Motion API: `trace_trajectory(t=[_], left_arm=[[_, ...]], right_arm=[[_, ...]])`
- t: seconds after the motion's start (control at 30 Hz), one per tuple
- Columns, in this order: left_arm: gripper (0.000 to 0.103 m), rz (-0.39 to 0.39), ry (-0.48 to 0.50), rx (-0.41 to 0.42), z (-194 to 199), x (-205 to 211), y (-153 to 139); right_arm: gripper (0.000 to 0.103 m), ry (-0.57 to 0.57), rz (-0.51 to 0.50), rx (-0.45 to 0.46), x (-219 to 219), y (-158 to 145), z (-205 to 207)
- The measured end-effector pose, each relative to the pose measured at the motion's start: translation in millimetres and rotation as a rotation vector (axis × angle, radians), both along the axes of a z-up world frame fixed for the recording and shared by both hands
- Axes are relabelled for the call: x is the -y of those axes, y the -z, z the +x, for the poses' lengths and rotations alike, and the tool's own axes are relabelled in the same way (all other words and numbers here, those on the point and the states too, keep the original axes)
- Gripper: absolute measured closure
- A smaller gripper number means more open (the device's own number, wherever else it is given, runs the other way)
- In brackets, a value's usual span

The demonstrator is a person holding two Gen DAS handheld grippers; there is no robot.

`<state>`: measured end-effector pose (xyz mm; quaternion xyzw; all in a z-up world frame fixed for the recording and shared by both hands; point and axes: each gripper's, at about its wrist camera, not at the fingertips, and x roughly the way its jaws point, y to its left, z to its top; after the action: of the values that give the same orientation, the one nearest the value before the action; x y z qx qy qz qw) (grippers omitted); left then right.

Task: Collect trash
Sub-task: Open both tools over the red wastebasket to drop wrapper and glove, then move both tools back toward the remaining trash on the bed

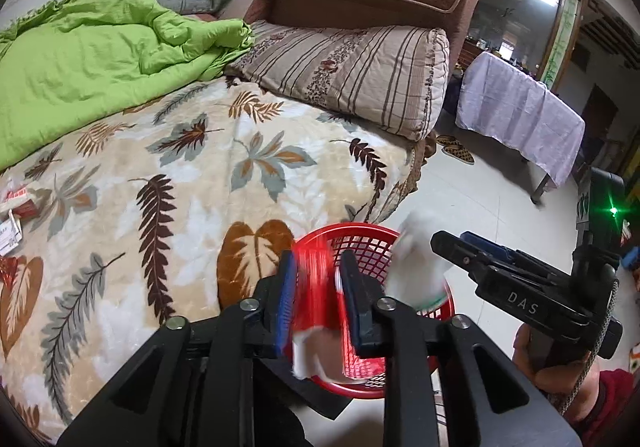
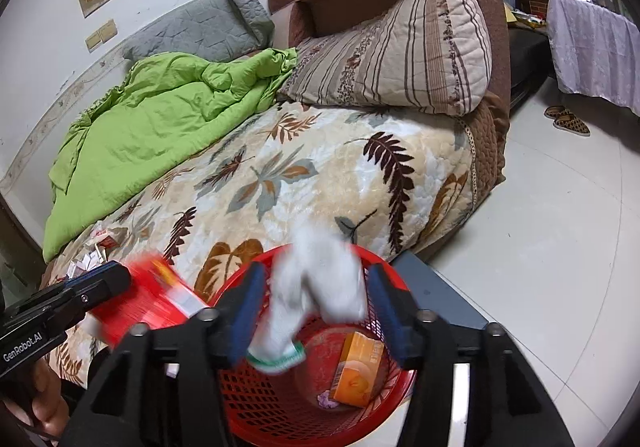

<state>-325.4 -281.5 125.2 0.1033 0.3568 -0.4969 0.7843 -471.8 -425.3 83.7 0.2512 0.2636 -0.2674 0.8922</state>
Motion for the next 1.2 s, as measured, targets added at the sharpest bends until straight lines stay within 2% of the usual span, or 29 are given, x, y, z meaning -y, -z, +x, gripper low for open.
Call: trace_trajectory(t=[0.13,0.4,0.6,0.77,0.97,1.2], left_arm=[[0.060,-0.017,-0.009,-0.008,4,-4,-3],[0.054,-0.029,-0.059,-0.001,17,-26,-7],[0.050,-0.025,-0.125,0.002,33,-50,-7],[0.046,-0.012,-0.198,0.009,51,-80,-6],[0.044,-0.009,-0.305,-0.021,83,-126,-4],[0.044,0.003,-0.450,-0.042,121,-190,4]], right_arm=[[0.040,0.010,-0.011,0.000,2,-2,3],[0.040,-0.025,-0.014,0.010,-13,-9,15],[0.036,-0.090,-0.024,0.019,-32,-16,38],[0.036,-0.177,-0.036,0.018,-54,-21,65],[0.036,-0.291,-0.054,0.014,-87,-24,102],[0.035,-0.459,-0.027,-0.021,-124,-19,151]])
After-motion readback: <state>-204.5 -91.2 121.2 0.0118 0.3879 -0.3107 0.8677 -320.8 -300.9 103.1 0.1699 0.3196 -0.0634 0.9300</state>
